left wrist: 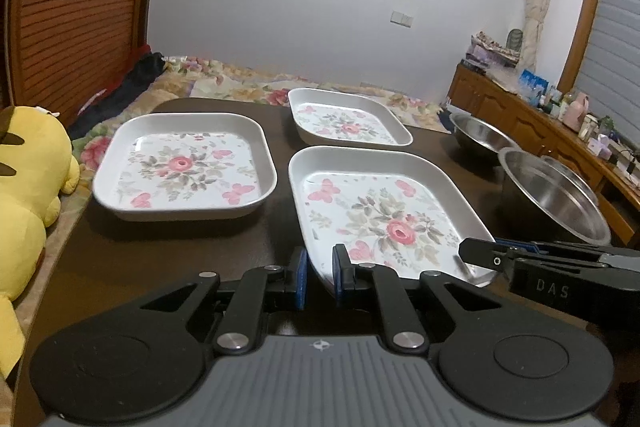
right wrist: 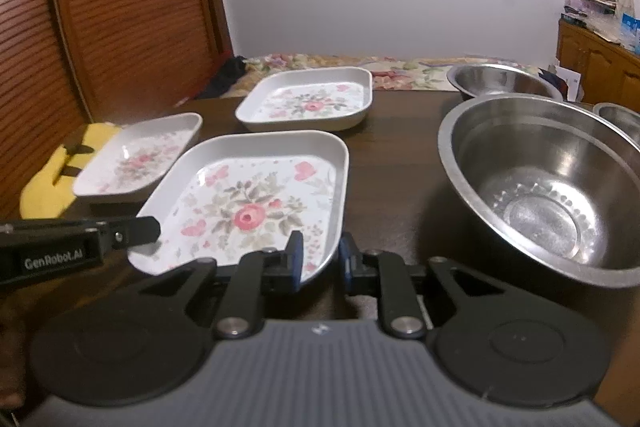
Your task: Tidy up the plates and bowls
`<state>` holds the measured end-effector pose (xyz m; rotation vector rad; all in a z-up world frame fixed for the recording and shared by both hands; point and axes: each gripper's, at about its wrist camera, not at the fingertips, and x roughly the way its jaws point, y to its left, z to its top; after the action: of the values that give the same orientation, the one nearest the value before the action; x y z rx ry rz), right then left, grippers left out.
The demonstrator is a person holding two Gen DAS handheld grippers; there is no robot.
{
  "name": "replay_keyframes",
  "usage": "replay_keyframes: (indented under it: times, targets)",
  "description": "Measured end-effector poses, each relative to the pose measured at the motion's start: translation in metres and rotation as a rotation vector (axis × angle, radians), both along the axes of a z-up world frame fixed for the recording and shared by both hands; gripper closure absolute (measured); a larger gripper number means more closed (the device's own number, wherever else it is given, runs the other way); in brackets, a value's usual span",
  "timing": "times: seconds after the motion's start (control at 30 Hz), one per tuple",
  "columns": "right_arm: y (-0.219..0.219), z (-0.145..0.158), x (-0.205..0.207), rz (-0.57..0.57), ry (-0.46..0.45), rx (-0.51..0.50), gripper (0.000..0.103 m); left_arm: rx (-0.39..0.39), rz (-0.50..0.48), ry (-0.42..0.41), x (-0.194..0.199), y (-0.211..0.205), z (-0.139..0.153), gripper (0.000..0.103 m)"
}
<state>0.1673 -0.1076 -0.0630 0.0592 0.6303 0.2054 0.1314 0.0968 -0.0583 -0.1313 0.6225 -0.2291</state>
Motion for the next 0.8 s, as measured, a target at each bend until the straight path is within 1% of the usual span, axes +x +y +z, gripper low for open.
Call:
replay_keyframes:
  times: [0.17,0.43,0.7,0.8]
  targets:
    - [0.001,0.006,-0.018,0.035,-0.02,0.017,0.083,0.016,-0.004,-0.015,-0.026,0.004,0.004,0.088]
    - [-0.001,0.004,-0.047,0.09,-0.005,0.049,0.083,0.028,-0.02,-0.009,-0.058,0.009,-0.001,0.088]
    - [-0.003,0.0,-0.068,0.129,0.027,0.07,0.083,0.049,-0.013,0.007,-0.069,0.014,-0.007,0.088]
    - [0.0,0.0,-0.072,0.143,0.028,0.072,0.082,0.045,-0.006,0.011,-0.071,0.017,-0.009,0.088]
